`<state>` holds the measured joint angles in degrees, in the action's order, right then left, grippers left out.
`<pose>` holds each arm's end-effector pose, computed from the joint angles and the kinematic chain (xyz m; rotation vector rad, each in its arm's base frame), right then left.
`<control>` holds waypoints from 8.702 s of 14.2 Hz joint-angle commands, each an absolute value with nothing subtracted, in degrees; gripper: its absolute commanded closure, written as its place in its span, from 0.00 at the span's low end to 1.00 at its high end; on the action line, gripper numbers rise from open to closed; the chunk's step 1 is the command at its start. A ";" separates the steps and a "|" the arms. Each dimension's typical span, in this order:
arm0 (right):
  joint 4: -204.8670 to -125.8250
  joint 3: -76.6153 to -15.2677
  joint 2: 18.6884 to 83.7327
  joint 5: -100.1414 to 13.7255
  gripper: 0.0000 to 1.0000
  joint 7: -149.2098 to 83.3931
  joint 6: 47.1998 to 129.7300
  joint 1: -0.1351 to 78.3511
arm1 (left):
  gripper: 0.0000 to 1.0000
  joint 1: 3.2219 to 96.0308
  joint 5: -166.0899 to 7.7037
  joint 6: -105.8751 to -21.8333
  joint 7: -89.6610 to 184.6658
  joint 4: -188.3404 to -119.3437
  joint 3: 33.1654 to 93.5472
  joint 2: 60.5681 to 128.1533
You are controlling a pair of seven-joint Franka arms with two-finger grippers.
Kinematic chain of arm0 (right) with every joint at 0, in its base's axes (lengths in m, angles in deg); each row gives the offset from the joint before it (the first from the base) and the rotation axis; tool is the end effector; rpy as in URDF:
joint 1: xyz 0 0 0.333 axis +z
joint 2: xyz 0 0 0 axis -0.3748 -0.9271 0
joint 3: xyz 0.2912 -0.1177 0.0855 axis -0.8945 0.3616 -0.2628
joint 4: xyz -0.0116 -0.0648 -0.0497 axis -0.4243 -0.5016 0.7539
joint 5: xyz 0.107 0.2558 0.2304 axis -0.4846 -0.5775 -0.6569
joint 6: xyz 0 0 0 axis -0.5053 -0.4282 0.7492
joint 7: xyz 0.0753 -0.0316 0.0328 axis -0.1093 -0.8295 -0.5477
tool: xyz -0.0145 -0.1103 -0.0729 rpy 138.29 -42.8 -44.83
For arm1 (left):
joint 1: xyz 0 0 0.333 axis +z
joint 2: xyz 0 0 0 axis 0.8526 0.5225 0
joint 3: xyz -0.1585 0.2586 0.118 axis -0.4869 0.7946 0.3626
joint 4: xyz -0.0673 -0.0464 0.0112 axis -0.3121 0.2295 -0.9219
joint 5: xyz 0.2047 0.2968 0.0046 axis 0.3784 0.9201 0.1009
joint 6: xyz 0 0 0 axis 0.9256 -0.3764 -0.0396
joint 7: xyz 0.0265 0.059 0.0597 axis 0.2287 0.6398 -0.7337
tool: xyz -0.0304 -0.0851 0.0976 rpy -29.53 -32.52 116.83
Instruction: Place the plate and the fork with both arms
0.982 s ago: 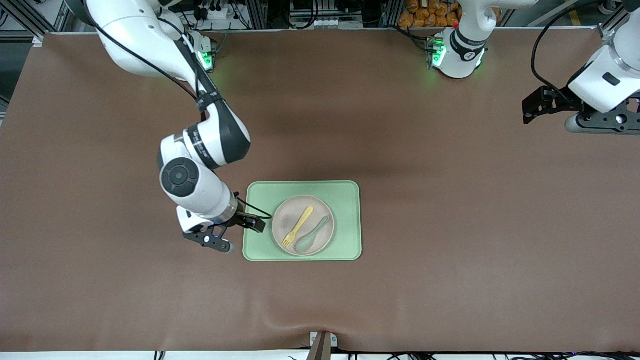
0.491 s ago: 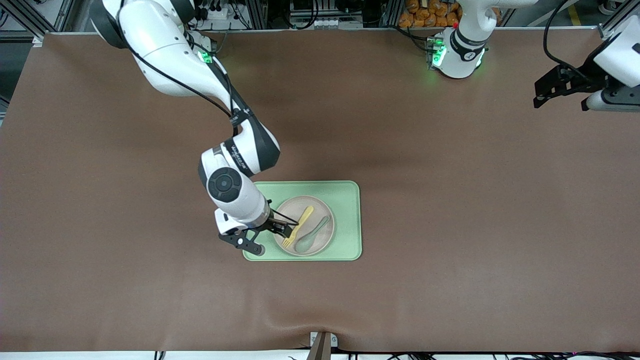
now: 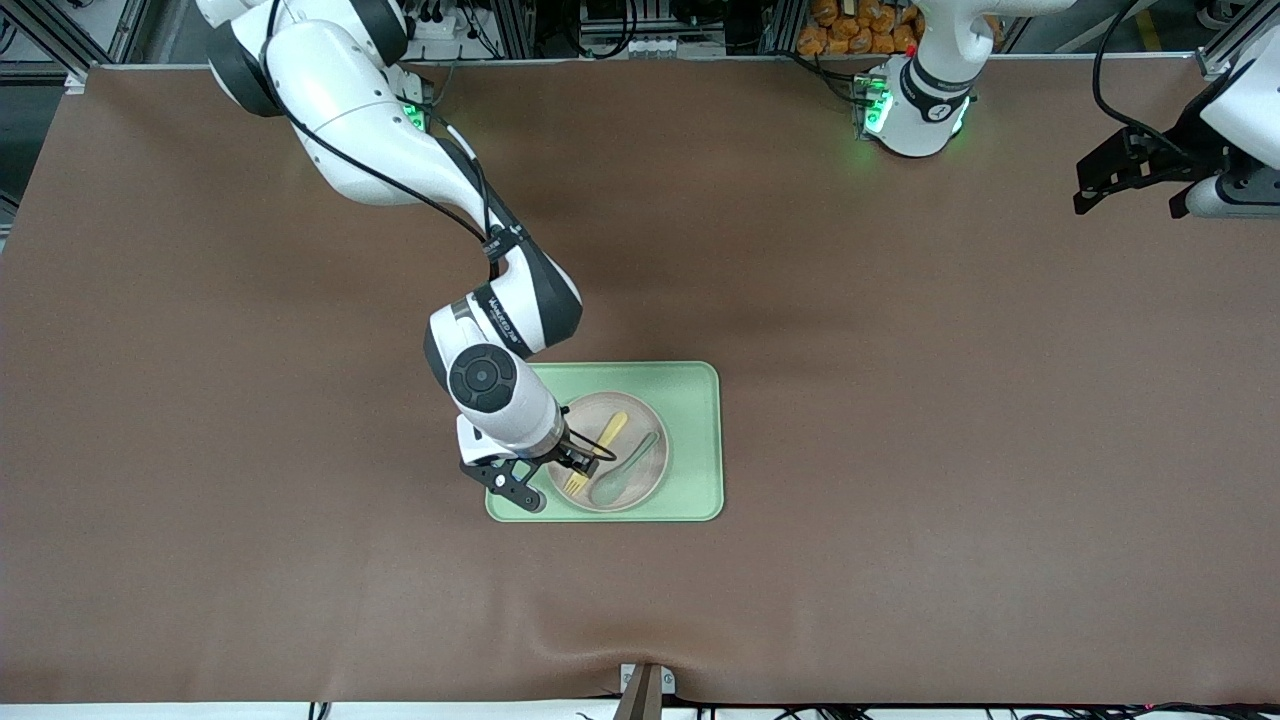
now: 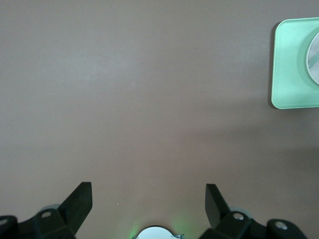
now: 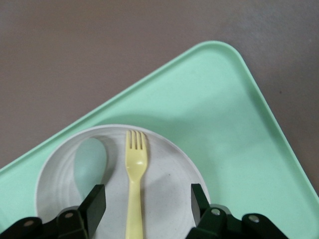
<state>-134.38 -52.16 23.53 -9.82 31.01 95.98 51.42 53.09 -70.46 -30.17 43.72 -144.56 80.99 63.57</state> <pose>0.6471 0.3777 0.2477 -2.9395 0.8108 -0.0051 0.4764 -0.0512 0.6409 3.1387 -0.0923 -0.0517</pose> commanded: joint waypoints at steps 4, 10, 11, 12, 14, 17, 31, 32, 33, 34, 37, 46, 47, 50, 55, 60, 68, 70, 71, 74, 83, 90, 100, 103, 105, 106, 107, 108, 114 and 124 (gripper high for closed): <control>-127.33 -51.65 17.73 -10.14 0.25 34.52 94.75 54.44 | 0.00 54.02 -70.73 -29.75 44.39 -143.43 80.80 63.55; -125.56 -51.65 15.35 -10.14 0.37 36.63 94.66 54.88 | 0.00 53.84 -70.64 -30.28 44.83 -142.55 80.72 66.89; -125.56 -51.65 14.91 -10.14 0.38 36.72 94.66 54.88 | 0.00 53.93 -70.64 -30.28 44.83 -142.55 80.72 66.81; -125.56 -51.65 14.65 -10.14 0.38 36.81 94.83 55.05 | 0.00 53.93 -70.64 -30.28 44.74 -142.63 80.72 66.81; -125.56 -51.57 14.29 -10.05 0.42 36.72 94.84 55.14 | 0.00 54.02 -70.64 -30.27 44.74 -142.64 80.72 66.81; -125.56 -51.57 14.21 -10.05 0.45 36.72 95.01 55.14 | 0.00 54.02 -70.64 -30.19 44.48 -142.63 80.89 66.72; -125.47 -52.00 13.68 -10.23 1.00 36.55 95.81 54.79 | 0.00 53.93 -70.55 -30.10 43.78 -142.64 80.89 66.80; -125.47 -52.01 13.94 -10.32 1.00 36.55 94.93 54.62 | 0.00 53.93 -70.55 -30.10 43.78 -142.64 80.89 66.81; -124.78 -52.01 14.20 -10.32 1.00 36.46 93.53 54.53 | 0.00 53.84 -70.55 -30.10 43.78 -142.64 80.89 66.89; -123.47 -52.27 14.55 -10.49 1.00 36.55 91.87 54.36 | 0.00 53.76 -70.55 -30.19 43.78 -142.64 80.89 66.98; -121.78 -56.04 17.09 -10.49 1.00 37.07 89.21 52.60 | 0.00 53.75 -70.55 -30.27 43.78 -142.64 80.89 66.98; -122.83 -66.31 19.74 -4.63 1.00 19.69 85.89 40.40 | 0.00 53.84 -70.64 -30.28 43.78 -142.64 80.72 66.98; -123.01 -67.90 19.74 -2.17 1.00 19.06 84.91 39.33 | 0.00 53.93 -70.64 -30.28 43.69 -142.64 80.80 67.07; -125.56 -71.06 20.01 2.51 1.00 14.68 81.40 35.82 | 0.00 54.02 -70.64 -30.28 43.69 -142.64 80.72 66.98; -130.30 -74.31 20.45 9.96 1.00 14.05 79.63 32.13 | 0.00 53.84 -70.64 -30.36 43.69 -142.64 80.72 67.07; -137.60 -82.33 20.19 16.75 1.00 15.97 88.58 26.84 | 0.00 53.93 -70.64 -30.54 43.69 -142.72 80.72 67.07; -141.65 -81.98 19.83 20.18 1.00 18.09 94.40 27.02 | 0.00 53.93 -70.64 -30.54 43.69 -142.72 80.72 67.07; -141.65 -81.98 19.74 20.27 1.00 18.09 94.40 27.02 | 0.00 53.93 -70.64 -30.54 43.69 -142.72 80.72 67.07; -141.73 -81.98 19.74 20.70 0.98 18.09 94.40 27.02 | 0.00 53.93 -70.64 -30.54 43.69 -142.72 80.72 67.07; -142.52 -81.54 19.66 21.49 0.94 18.09 94.48 26.93 | 0.00 53.93 -70.64 -30.54 43.69 -142.72 80.72 67.07; -142.97 -81.45 19.74 21.94 0.20 17.83 95.28 26.40 | 0.00 54.02 -70.64 -30.54 43.69 -142.81 80.72 67.16; -140.86 -82.06 20.62 21.85 0.00 17.21 90.36 25.44 | 0.00 54.02 -70.64 -30.54 43.69 -142.72 80.72 67.42; -138.48 -91.19 26.15 21.41 0.00 17.04 80.78 15.52 | 0.00 53.93 -70.64 -30.63 43.69 -142.72 80.72 67.51; -136.12 -91.82 30.36 21.32 0.00 17.12 74.56 14.36 | 0.00 53.93 -70.64 -30.63 43.69 -142.72 80.72 67.51; -131.22 -91.82 30.99 21.24 0.00 17.04 67.28 14.80 | 0.00 53.93 -70.64 -30.63 43.69 -142.72 80.72 67.51; -128.32 -91.82 31.08 20.71 0.00 16.25 63.41 15.15 | 0.00 53.93 -70.64 -30.63 43.69 -142.72 80.72 67.42; -126.02 -91.47 31.08 18.18 0.00 13.63 59.72 15.15 | 0.00 53.93 -70.64 -30.63 43.69 -142.72 80.72 67.42; -123.57 -90.86 31.34 15.03 0.00 10.39 57.24 15.07 | 0.00 53.93 -70.64 -30.63 43.69 -142.72 80.72 67.42; -120.90 -77.96 41.08 9.83 0.00 -10.01 53.97 16.82 | 0.00 53.93 -70.64 -30.63 43.69 -142.72 80.72 67.51; -128.77 -51.65 56.98 -6.89 0.00 -21.81 49.29 21.40 | 0.00 54.02 -70.46 -30.63 43.60 -142.55 80.89 67.33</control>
